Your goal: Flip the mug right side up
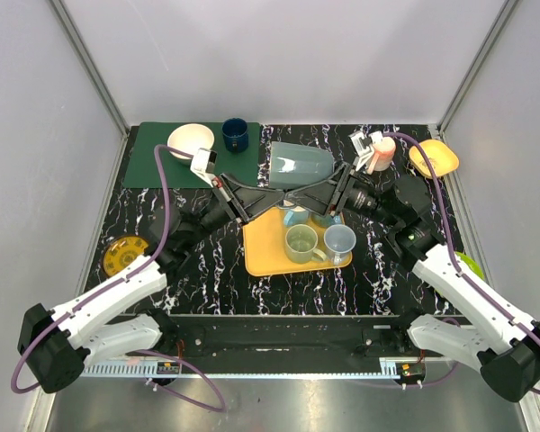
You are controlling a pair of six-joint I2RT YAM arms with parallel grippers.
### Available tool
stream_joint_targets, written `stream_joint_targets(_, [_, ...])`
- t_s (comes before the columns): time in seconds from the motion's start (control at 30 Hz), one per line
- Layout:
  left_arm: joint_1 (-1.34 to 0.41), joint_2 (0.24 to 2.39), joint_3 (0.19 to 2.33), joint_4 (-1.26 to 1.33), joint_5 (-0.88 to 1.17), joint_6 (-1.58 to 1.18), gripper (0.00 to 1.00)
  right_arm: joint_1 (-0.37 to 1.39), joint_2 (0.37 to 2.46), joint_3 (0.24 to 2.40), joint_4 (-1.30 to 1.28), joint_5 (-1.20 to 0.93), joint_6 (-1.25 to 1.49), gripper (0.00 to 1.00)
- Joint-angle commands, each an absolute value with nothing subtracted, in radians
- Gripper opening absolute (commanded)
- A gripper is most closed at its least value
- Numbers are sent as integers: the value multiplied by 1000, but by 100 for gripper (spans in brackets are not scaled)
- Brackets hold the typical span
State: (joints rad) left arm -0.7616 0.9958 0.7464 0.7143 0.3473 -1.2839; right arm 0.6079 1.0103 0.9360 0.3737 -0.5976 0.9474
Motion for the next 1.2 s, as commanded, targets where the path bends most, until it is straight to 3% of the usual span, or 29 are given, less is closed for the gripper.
stream_joint_targets(0.0, [-773, 956, 756, 841, 387, -1266, 0, 609, 1028, 989, 451, -597, 980, 25])
stream_joint_targets(0.03, [-773, 953, 758, 835, 380, -1259, 0, 607, 1026, 988, 449, -594, 992, 45])
stream_joint_targets(0.1, [-772, 943, 761, 815, 364, -1238, 0, 609, 1016, 977, 449, -591, 999, 59])
stream_joint_targets(0.13, [-773, 939, 767, 808, 357, -1232, 0, 609, 1009, 973, 446, -581, 999, 63])
stream_joint_targets(0.23, [-772, 924, 772, 776, 315, -1201, 0, 607, 979, 956, 414, -562, 991, 65])
stream_joint_targets(0.37, [-772, 916, 778, 758, 272, -1186, 0, 607, 951, 950, 367, -548, 977, 57])
stream_joint_targets(0.53, [-772, 923, 790, 765, 256, -1186, 0, 607, 940, 950, 353, -534, 980, 59])
stream_joint_targets(0.6, [-772, 931, 795, 767, 270, -1186, 0, 609, 939, 945, 344, -529, 976, 39])
stream_joint_targets(0.67, [-772, 939, 798, 781, 278, -1190, 0, 607, 946, 949, 345, -538, 977, 34])
stream_joint_targets(0.83, [-772, 942, 787, 788, 293, -1201, 0, 607, 976, 965, 370, -552, 989, 49])
stream_joint_targets(1.0, [-773, 942, 772, 795, 308, -1210, 0, 607, 1017, 999, 387, -578, 991, 51])
stream_joint_targets(1.13, [-773, 953, 770, 811, 327, -1221, 0, 609, 1051, 1014, 434, -609, 1017, 37])
stream_joint_targets(1.17, [-773, 954, 769, 818, 333, -1224, 0, 609, 1063, 1012, 448, -620, 1026, 30])
